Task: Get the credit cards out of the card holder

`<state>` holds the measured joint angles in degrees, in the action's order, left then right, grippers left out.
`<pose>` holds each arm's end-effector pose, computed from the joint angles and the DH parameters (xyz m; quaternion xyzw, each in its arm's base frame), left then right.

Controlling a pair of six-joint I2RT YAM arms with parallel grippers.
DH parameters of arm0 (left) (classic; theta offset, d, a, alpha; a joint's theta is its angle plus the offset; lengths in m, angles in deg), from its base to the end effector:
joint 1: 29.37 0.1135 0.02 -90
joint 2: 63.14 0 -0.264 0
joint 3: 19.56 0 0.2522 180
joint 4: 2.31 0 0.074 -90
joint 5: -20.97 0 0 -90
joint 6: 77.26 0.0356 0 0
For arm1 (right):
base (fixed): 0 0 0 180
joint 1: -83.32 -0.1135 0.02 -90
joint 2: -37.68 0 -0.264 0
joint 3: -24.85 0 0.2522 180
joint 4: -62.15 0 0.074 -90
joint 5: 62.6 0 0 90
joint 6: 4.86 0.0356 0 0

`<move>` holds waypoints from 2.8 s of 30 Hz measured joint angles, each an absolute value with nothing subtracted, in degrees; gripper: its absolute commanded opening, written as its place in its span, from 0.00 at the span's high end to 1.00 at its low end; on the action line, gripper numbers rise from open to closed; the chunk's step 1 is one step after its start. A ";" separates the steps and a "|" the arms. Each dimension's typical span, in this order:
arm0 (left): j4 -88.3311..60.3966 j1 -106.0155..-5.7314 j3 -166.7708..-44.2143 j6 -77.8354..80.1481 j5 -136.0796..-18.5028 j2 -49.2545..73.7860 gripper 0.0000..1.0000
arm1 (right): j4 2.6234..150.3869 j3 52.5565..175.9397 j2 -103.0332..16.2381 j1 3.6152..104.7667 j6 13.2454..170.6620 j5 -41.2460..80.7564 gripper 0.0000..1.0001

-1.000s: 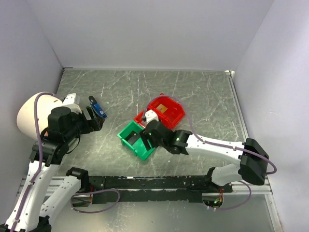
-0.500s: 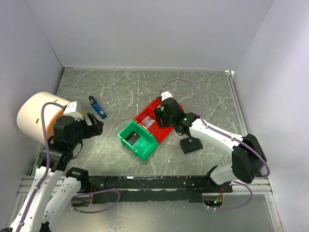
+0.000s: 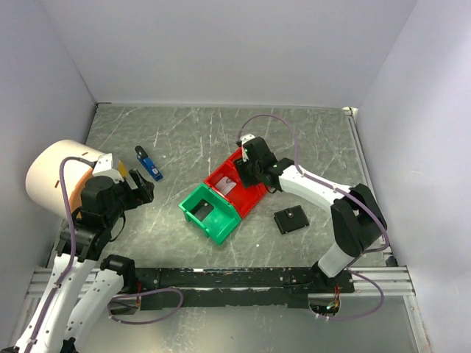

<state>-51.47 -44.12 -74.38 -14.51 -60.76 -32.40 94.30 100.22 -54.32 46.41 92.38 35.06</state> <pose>0.1196 -0.0262 0.3050 -0.1301 0.8324 -0.1350 0.5216 0.2770 0.2021 0.2230 -0.2164 0.9088 0.0741 0.3490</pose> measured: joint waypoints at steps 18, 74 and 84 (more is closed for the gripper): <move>-51.53 -44.12 -74.38 -15.78 -60.04 -30.48 0.05 | 94.70 104.41 -59.46 47.00 90.70 35.32 0.61; -51.47 -44.20 -73.92 -16.02 -60.58 -27.52 0.05 | 97.43 92.15 -37.69 58.67 114.79 51.84 0.32; -51.45 -44.20 -73.86 -15.99 -61.74 -25.84 0.05 | 97.27 72.46 -31.81 72.77 121.02 42.64 0.32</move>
